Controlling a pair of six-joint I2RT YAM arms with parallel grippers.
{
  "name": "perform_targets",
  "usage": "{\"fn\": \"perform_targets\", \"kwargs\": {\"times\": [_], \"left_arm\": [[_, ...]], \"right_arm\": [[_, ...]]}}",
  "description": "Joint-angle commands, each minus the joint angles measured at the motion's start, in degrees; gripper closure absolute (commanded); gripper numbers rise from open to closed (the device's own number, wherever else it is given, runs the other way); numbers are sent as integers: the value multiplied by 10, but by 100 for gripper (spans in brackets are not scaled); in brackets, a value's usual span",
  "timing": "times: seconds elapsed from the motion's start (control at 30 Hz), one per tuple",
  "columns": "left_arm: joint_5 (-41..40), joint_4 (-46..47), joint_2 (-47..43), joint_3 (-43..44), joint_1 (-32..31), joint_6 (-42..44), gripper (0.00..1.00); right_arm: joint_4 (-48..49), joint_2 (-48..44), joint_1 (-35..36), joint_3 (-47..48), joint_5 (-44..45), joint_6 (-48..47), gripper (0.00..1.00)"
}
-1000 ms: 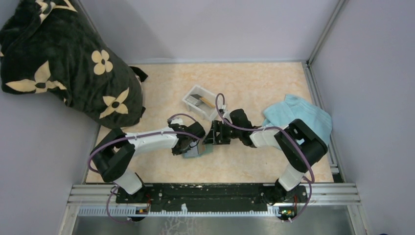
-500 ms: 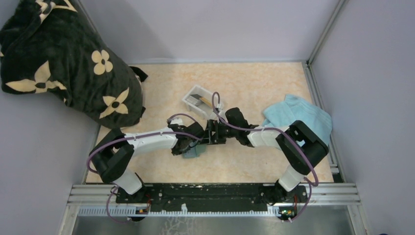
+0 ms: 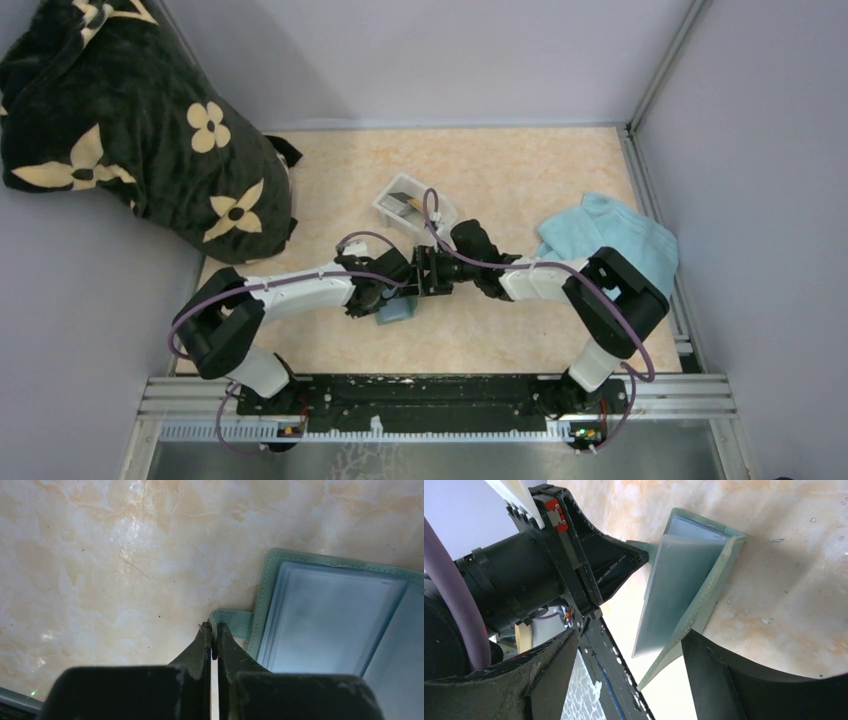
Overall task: Put the credit cards into the card holder
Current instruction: Close the card holder at the center of the board.
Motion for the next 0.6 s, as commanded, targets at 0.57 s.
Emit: {"fn": "perform_targets", "kwargs": {"times": [0.57], "left_arm": [[105,99,-53,-120,44,-17,100]], "right_arm": [[-34,11,91,89,54,-19,24]]}}
